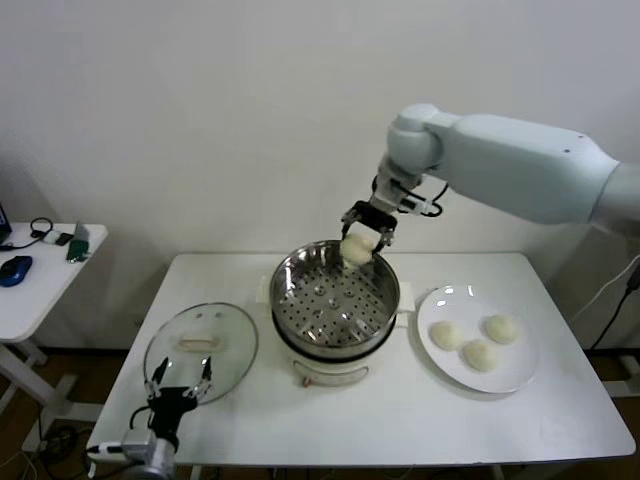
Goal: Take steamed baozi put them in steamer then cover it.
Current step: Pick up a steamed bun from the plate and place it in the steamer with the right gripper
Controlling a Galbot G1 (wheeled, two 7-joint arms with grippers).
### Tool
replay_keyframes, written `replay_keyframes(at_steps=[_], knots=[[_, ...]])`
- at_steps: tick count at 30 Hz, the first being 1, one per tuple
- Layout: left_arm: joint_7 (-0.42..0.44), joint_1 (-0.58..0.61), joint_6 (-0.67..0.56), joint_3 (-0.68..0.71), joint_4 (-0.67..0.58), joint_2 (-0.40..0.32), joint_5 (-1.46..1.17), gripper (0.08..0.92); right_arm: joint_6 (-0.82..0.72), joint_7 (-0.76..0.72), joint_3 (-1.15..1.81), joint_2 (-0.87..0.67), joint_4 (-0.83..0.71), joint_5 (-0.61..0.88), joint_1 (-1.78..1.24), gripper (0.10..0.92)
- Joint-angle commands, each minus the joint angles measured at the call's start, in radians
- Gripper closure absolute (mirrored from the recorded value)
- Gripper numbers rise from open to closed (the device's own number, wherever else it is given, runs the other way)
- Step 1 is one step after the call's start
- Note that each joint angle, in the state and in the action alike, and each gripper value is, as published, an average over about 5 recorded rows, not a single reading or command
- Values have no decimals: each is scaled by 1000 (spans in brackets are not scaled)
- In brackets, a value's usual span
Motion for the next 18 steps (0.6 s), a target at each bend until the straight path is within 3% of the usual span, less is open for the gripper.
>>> replay_keyframes(at_steps=[1,7,18], knots=[[0,4,-2,0,-15,-3,6,177,113,24,18,136,-144,-212,-103,347],[-1,9,-10,-1,-8,-7,5,177,139,42,38,192,-278,-235,-188,347],[-1,0,-12,-1,7,-4,4,177,166,54,85,227,-389,-268,-278,344]])
